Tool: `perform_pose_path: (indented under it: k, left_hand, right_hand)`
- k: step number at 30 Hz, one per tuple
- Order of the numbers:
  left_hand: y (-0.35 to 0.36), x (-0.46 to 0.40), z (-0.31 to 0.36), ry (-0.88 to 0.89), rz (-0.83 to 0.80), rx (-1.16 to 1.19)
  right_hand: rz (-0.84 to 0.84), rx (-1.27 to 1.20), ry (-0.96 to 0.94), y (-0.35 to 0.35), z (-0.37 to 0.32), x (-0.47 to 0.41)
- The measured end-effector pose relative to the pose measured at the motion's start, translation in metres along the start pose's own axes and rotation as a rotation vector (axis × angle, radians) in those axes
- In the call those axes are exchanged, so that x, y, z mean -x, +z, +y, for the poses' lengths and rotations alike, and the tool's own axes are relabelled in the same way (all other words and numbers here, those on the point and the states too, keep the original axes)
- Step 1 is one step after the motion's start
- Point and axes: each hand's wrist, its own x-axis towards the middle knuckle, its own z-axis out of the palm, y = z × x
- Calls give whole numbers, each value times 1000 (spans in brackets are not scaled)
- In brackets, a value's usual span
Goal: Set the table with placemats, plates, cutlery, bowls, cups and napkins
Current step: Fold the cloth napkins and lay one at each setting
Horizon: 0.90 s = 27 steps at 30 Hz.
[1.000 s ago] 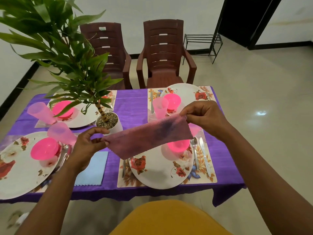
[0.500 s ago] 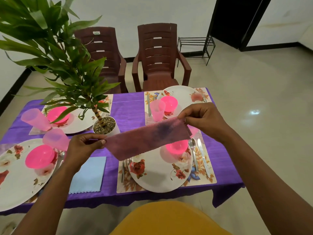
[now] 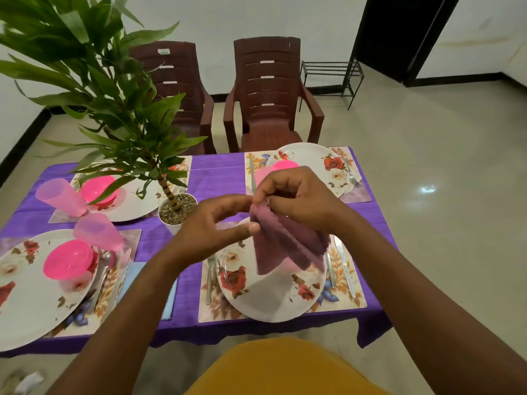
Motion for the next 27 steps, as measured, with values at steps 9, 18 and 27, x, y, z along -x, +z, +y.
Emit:
perform_pose_path:
  k: [9,18,27]
  left_hand:
    - [17,-8,3,77,297,67]
    - [9,-7,5,112,499,-34]
    - [-4,5,-5,43,507,63]
  right_hand:
    - [81,-161,77,0,-1,2]
    - [50,-77,124,19,23,29]
    - [144,13,138,17,36,31]
